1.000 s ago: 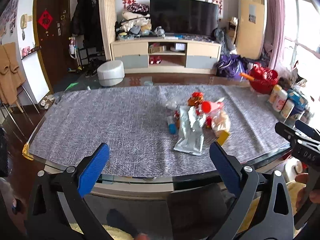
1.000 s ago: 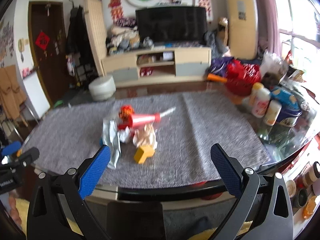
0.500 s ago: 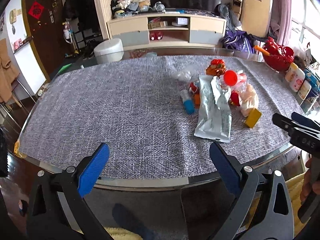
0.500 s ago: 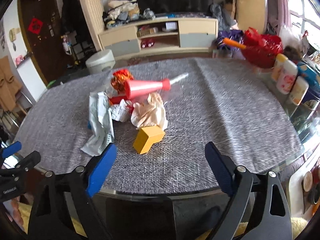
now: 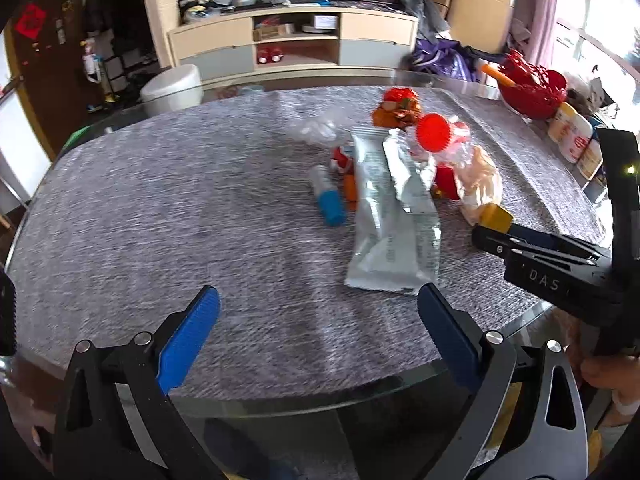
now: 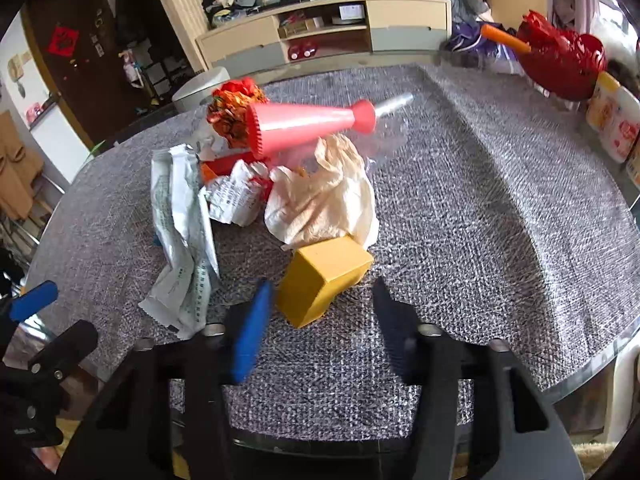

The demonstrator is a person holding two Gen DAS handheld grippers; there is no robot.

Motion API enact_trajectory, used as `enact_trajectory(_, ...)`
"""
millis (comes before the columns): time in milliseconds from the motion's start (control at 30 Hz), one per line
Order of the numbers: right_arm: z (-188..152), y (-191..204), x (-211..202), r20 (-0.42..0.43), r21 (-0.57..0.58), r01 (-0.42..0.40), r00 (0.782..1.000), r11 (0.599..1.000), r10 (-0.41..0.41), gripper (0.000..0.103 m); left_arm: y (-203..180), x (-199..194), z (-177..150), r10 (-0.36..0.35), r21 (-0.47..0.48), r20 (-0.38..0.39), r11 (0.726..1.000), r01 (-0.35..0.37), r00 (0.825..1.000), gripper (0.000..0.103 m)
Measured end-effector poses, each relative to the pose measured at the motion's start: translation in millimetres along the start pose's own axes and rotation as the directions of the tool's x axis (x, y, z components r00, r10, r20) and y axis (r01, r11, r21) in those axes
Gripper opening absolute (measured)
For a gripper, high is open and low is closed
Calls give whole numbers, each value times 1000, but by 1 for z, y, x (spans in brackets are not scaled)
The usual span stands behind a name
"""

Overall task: Collect trash
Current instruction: 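Grasp the silver wrapper packet with the left gripper while the right gripper grasps the yellow block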

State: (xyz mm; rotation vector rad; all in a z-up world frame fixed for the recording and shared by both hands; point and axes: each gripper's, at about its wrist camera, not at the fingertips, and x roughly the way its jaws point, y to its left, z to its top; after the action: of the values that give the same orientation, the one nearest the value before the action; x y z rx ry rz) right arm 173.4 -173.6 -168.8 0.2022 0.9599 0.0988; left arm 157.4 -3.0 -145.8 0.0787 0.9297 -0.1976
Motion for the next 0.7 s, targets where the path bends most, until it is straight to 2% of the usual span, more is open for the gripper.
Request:
enact_trajectory(100, -1, -3, -6, 3, -11, -15, 1000, 1000, 15, 31, -8, 13, 5, -32, 5, -18, 999, 32, 999, 92)
enact_trajectory(267, -7, -9, -12, -2, -19, -43, 999, 999, 43, 30, -21, 35, 9, -81, 3, -48, 997, 81, 996, 91)
enact_trajectory(633, -8, -12, -20, -8, -75, -40, 999, 996, 40, 29, -43, 73, 18, -75, 9, -79, 997, 76, 994, 87)
enact_trajectory(700, -7, -14, -23, -2, -73, -39, 999, 997, 39, 29, -47, 74, 19, -42, 32, -67, 999, 44, 997, 81)
